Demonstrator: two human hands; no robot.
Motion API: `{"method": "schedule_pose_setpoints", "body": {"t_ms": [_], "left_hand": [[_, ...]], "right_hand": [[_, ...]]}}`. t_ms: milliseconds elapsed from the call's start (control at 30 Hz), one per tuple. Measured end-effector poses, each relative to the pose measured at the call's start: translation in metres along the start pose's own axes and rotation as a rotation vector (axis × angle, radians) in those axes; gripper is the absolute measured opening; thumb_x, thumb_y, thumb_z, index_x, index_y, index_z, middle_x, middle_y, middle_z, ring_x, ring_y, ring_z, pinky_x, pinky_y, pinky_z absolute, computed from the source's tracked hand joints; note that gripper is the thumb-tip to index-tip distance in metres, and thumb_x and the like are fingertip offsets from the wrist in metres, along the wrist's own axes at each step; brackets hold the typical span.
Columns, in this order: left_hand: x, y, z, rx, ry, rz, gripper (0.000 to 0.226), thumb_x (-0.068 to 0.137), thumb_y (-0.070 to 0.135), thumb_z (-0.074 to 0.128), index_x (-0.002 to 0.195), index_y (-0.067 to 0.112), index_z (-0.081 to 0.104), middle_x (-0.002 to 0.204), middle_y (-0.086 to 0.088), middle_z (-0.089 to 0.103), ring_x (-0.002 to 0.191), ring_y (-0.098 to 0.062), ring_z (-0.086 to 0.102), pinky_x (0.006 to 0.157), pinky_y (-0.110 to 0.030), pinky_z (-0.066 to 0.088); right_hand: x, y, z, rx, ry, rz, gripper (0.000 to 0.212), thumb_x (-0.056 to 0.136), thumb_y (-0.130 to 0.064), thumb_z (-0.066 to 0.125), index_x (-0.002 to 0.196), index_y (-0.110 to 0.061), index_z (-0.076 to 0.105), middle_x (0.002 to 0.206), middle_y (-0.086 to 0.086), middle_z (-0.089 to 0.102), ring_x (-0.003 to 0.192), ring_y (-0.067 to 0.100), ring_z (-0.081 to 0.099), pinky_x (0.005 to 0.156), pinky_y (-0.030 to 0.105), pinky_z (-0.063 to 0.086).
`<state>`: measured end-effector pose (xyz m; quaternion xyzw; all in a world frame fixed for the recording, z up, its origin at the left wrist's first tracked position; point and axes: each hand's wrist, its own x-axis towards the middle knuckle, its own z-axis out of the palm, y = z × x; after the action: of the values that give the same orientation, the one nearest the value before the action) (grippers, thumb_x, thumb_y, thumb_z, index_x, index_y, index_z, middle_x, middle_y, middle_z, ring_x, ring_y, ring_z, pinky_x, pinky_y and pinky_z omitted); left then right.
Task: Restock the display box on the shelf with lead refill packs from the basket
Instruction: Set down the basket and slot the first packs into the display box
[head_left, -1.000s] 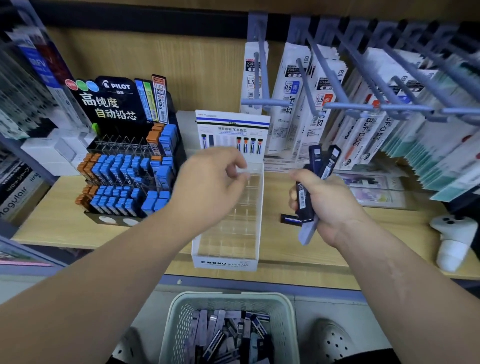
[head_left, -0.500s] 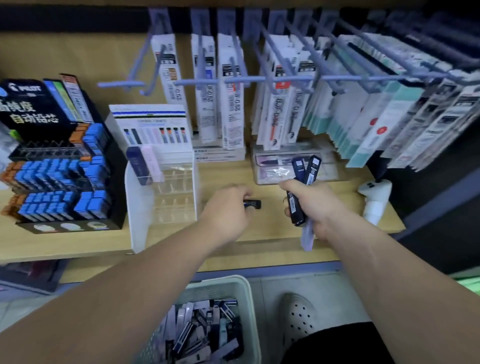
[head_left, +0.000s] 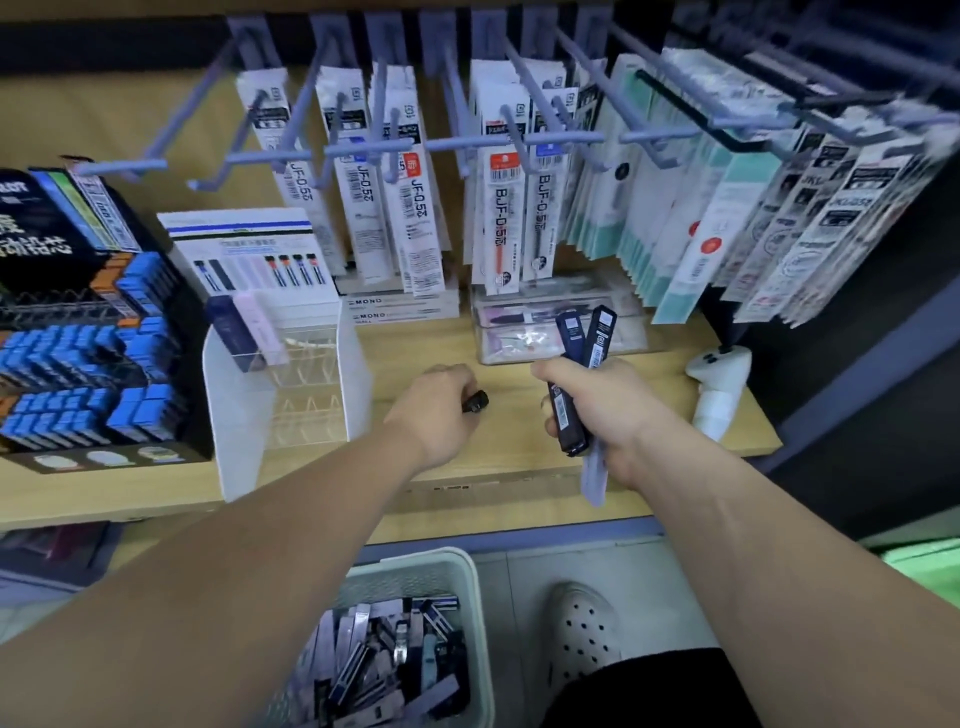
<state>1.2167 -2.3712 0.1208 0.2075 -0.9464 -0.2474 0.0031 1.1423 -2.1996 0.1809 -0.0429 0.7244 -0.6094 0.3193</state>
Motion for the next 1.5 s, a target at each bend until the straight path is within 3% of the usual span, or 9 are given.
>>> {"method": "schedule_pose_setpoints", "body": {"t_ms": [100, 200, 300, 600, 867, 1167, 1267, 1400, 1500], "left_hand": [[-0.011, 0.003, -0.009, -0.128, 0.044, 0.035, 0.023, 0.084, 0.017, 0.07, 0.105, 0.02, 0.062, 0.088, 0.005, 0.062, 0.082, -0.017, 0.059, 0.058, -0.021, 0.037], [-0.03, 0.008, -0.029, -0.262, 0.107, 0.086, 0.039, 0.084, 0.017, 0.073, 0.119, 0.026, 0.06, 0.078, 0.014, 0.057, 0.068, -0.005, 0.055, 0.063, -0.021, 0.044], [-0.053, 0.006, -0.058, -0.382, 0.173, 0.117, 0.036, 0.085, 0.014, 0.074, 0.113, 0.033, 0.061, 0.078, 0.016, 0.058, 0.062, 0.0, 0.054, 0.065, -0.017, 0.047], [-0.101, -0.044, -0.145, -0.481, 0.4, 0.002, 0.017, 0.09, 0.015, 0.071, 0.096, 0.029, 0.063, 0.071, -0.011, 0.064, 0.054, -0.006, 0.048, 0.057, -0.01, 0.04], [-0.081, -0.068, -0.172, -0.576, 0.745, -0.029, 0.02, 0.081, 0.011, 0.079, 0.091, 0.023, 0.067, 0.077, 0.015, 0.064, 0.057, 0.002, 0.06, 0.062, -0.011, 0.05], [-0.048, -0.094, -0.173, -0.446, 0.63, 0.036, 0.031, 0.08, 0.008, 0.079, 0.078, 0.035, 0.063, 0.071, 0.001, 0.071, 0.066, -0.01, 0.069, 0.069, -0.025, 0.058], [-0.044, -0.099, -0.173, -0.407, 0.586, 0.078, 0.031, 0.08, 0.003, 0.076, 0.083, 0.031, 0.065, 0.079, 0.003, 0.07, 0.068, -0.007, 0.068, 0.071, -0.019, 0.057], [-0.041, -0.103, -0.171, -0.402, 0.512, 0.083, 0.023, 0.081, 0.001, 0.075, 0.091, 0.02, 0.068, 0.081, 0.002, 0.067, 0.07, -0.01, 0.066, 0.071, -0.012, 0.053], [-0.04, -0.103, -0.167, -0.333, 0.488, 0.128, 0.02, 0.081, 0.0, 0.075, 0.091, 0.016, 0.069, 0.081, -0.002, 0.068, 0.07, -0.012, 0.064, 0.074, -0.022, 0.057]], "right_hand": [[-0.002, -0.005, 0.008, -0.001, -0.023, -0.016, 0.016, 0.083, -0.024, 0.072, 0.081, -0.014, 0.06, 0.057, 0.004, 0.062, 0.062, 0.027, 0.05, 0.066, 0.042, 0.04], [-0.005, -0.008, 0.017, 0.011, -0.038, -0.028, 0.015, 0.083, -0.022, 0.073, 0.081, -0.013, 0.061, 0.058, 0.006, 0.06, 0.06, 0.027, 0.05, 0.066, 0.042, 0.04], [-0.008, -0.011, 0.026, 0.01, -0.06, -0.03, 0.016, 0.083, -0.022, 0.073, 0.08, -0.014, 0.06, 0.058, 0.006, 0.061, 0.058, 0.026, 0.051, 0.067, 0.042, 0.04], [-0.017, -0.022, 0.062, -0.018, -0.152, -0.038, 0.018, 0.086, -0.02, 0.072, 0.08, -0.016, 0.055, 0.064, 0.009, 0.056, 0.049, 0.021, 0.051, 0.057, 0.034, 0.042], [-0.021, -0.027, 0.093, -0.034, -0.162, -0.032, 0.016, 0.087, -0.019, 0.071, 0.081, -0.015, 0.057, 0.065, 0.01, 0.056, 0.052, 0.022, 0.051, 0.058, 0.034, 0.041], [-0.016, -0.035, 0.115, -0.013, -0.19, -0.034, 0.02, 0.086, -0.021, 0.071, 0.076, -0.016, 0.055, 0.065, 0.012, 0.056, 0.054, 0.024, 0.048, 0.06, 0.036, 0.04], [-0.012, -0.034, 0.119, -0.034, -0.208, -0.028, 0.018, 0.086, -0.024, 0.072, 0.081, -0.016, 0.056, 0.066, 0.012, 0.056, 0.054, 0.024, 0.049, 0.062, 0.037, 0.041], [-0.006, -0.036, 0.12, -0.056, -0.215, -0.022, 0.018, 0.088, -0.022, 0.071, 0.083, -0.016, 0.055, 0.063, 0.009, 0.057, 0.052, 0.023, 0.051, 0.05, 0.027, 0.043], [-0.004, -0.037, 0.123, -0.048, -0.215, -0.011, 0.017, 0.089, -0.021, 0.07, 0.087, -0.015, 0.055, 0.062, 0.008, 0.057, 0.051, 0.021, 0.051, 0.043, 0.022, 0.041]]}}
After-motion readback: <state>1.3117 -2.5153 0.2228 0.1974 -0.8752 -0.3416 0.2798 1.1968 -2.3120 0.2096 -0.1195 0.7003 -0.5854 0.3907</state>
